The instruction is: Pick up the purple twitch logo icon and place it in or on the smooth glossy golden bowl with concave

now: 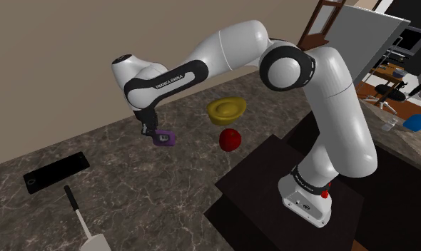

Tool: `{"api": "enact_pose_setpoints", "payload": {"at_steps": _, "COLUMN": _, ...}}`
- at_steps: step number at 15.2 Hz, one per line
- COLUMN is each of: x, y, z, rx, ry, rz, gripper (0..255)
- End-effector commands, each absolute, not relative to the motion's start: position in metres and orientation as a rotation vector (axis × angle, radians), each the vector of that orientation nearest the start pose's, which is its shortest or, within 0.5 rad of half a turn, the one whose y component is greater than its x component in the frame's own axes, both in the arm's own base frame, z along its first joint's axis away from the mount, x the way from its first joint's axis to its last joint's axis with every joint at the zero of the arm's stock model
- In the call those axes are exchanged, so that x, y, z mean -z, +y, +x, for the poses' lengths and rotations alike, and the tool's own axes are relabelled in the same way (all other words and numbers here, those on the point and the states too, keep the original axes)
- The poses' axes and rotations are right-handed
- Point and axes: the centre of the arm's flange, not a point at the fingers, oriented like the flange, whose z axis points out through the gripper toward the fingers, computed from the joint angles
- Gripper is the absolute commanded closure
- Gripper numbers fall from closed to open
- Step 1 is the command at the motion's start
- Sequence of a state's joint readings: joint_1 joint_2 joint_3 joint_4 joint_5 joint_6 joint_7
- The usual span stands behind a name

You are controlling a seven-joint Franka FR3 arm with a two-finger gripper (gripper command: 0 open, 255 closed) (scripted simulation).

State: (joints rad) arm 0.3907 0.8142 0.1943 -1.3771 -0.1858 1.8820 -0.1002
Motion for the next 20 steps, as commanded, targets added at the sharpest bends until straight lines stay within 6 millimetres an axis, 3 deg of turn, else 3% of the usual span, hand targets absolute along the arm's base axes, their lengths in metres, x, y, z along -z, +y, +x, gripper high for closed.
{"api": "enact_pose_setpoints", "payload": {"at_steps": 1, "x": -0.211, "y": 0.354, "z": 0.603, "rx": -0.454, "ry": -1.142, "rz": -2.986, "gripper": 255}}
{"api": "enact_pose_setpoints", "payload": {"at_steps": 3, "x": -0.210, "y": 0.354, "z": 0.603, "rx": -0.454, "ry": -1.142, "rz": -2.986, "gripper": 255}}
{"api": "enact_pose_setpoints", "payload": {"at_steps": 20, "x": -0.300, "y": 0.354, "z": 0.603, "rx": -0.454, "ry": -1.142, "rz": -2.986, "gripper": 255}}
